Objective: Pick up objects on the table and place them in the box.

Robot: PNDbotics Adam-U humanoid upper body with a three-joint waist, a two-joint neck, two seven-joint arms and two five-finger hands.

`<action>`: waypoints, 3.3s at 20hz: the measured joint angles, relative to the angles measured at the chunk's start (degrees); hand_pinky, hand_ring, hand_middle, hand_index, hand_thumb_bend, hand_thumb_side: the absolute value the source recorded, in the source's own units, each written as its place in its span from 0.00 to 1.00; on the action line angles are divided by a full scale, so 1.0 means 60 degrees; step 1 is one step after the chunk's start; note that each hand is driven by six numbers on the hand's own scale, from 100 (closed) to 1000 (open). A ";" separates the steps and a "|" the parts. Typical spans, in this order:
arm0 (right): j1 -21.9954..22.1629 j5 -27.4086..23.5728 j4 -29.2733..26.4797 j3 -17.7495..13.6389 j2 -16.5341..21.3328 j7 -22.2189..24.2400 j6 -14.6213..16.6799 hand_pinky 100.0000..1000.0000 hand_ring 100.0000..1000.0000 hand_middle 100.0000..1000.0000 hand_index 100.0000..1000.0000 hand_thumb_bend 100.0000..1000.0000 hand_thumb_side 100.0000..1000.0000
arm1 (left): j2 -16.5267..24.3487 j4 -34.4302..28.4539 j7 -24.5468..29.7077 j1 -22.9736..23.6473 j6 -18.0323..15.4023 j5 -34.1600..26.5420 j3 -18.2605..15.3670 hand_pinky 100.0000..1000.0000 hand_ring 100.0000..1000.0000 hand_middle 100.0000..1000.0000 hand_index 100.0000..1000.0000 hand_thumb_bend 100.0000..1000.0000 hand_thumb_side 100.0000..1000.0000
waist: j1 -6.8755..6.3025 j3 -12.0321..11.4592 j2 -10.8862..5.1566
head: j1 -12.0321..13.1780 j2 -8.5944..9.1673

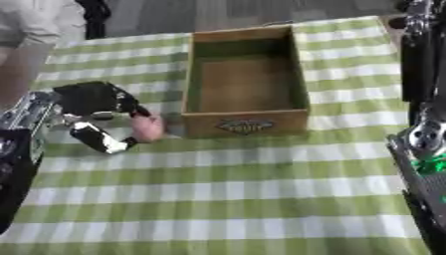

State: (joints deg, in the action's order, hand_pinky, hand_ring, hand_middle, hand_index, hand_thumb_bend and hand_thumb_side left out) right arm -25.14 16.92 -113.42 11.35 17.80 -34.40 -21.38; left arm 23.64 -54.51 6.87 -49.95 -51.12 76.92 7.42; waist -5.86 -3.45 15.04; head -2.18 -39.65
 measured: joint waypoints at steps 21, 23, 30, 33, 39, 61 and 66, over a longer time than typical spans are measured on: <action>-0.0015 -0.0064 0.0000 0.0006 0.0008 0.0027 -0.0049 0.84 0.64 0.64 0.85 0.00 1.00 | -0.0346 0.0206 -0.1388 -0.0029 0.0507 0.1493 -0.0271 0.49 0.57 0.50 0.80 0.20 0.66 | 0.0037 0.0117 0.0095 | 0.0065 0.0162; -0.0016 -0.0066 0.0000 0.0008 0.0008 0.0027 -0.0049 0.84 0.64 0.64 0.85 0.00 1.00 | -0.0386 0.0237 -0.1599 -0.0031 0.0617 0.1633 -0.0290 0.47 0.55 0.48 0.77 0.16 0.61 | 0.0038 0.0117 0.0102 | 0.0078 0.0166; -0.0018 -0.0075 0.0000 0.0012 0.0014 0.0029 -0.0050 0.84 0.64 0.64 0.85 0.00 1.00 | -0.0499 0.0419 -0.2280 -0.0040 0.0827 0.1850 -0.0344 0.41 0.50 0.44 0.69 0.02 0.44 | 0.0038 0.0154 0.0136 | 0.0085 0.0174; -0.0020 -0.0077 0.0000 0.0040 0.0014 0.0029 -0.0050 0.84 0.64 0.64 0.85 0.00 1.00 | -0.0512 0.0477 -0.2453 -0.0045 0.0865 0.1895 -0.0347 0.38 0.48 0.42 0.66 0.04 0.40 | 0.0038 0.0164 0.0143 | 0.0086 0.0174; -0.0021 -0.0079 0.0000 0.0058 0.0014 0.0029 -0.0050 0.84 0.64 0.64 0.85 0.00 1.00 | -0.0588 0.0590 -0.2788 -0.0061 0.0973 0.1952 -0.0425 0.31 0.44 0.40 0.56 0.00 0.12 | 0.0036 0.0171 0.0143 | 0.0086 0.0174; -0.0004 -0.0107 0.0000 0.0057 -0.0037 0.0069 -0.0087 0.84 0.64 0.64 0.84 0.00 1.00 | -0.0632 0.0386 -0.2538 -0.0008 0.0876 0.0330 -0.0795 0.18 0.36 0.34 0.53 0.00 0.12 | 0.0074 0.0046 -0.0008 | -0.0124 0.0174; 0.0001 -0.0102 0.0000 0.0056 -0.0081 0.0076 -0.0081 0.84 0.64 0.64 0.84 0.00 1.00 | -0.0466 -0.0066 -0.2243 -0.0107 0.0974 -0.0375 -0.1065 0.17 0.34 0.33 0.51 0.00 0.15 | 0.0098 0.0030 -0.0095 | -0.0170 0.0171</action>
State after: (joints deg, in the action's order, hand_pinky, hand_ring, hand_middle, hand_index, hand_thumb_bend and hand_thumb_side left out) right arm -25.14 16.30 -113.42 11.69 17.32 -33.95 -21.86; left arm 20.84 -54.91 -6.59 -50.59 -45.27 74.67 1.03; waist -5.28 -3.27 14.47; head -3.20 -38.62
